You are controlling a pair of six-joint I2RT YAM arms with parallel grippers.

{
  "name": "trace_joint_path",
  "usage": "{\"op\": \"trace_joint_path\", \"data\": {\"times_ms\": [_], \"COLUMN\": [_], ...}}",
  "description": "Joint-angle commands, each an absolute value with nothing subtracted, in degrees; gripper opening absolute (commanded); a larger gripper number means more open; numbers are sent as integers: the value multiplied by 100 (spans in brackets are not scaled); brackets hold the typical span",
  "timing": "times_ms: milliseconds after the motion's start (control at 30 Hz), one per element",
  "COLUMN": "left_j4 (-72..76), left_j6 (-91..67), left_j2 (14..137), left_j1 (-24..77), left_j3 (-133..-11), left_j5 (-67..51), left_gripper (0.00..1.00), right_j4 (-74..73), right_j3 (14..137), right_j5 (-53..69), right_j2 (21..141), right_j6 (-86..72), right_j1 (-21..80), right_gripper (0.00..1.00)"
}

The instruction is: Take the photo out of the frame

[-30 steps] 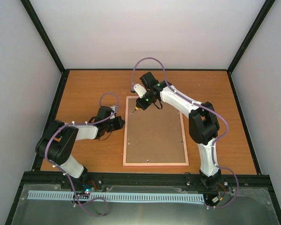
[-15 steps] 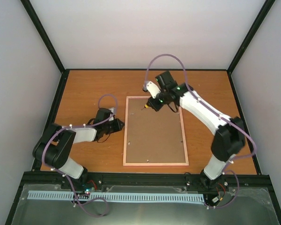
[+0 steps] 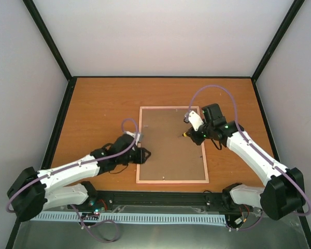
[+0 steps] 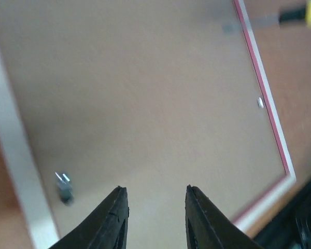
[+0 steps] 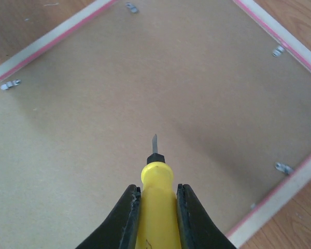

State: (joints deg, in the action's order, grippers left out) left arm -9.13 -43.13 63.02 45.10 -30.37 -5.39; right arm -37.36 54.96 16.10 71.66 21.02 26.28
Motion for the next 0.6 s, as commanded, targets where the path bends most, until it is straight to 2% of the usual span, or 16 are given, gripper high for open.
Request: {"op": "trace_joint_path", "data": {"times_ms": [0,200,367,567], "left_j4": [-2091,-2510,-2391,-2357], "left_j6": [-4946,-5776,-6236,-7102], "left_j2": [6131,6750,7407,7192], "left_j1": [5666,7090,7373,7361], "left_j3": [-3113,-3457,-3551,-3266], "left_j5": [-542,-786,-986,-215], "left_gripper": [30,32,35,42], "right_j4": [-3156,-3176,-3176,-3156], "right_j3": [5070,5087,5091,5071], "right_j5": [1973,1961,1870,1768], "right_j2": [6861,7036,7078,7060], "right_j6": [2167,2207,2170,2149], "right_j1": [2297,2276,2276,2268], "right_gripper": [3,3,3,3]}}
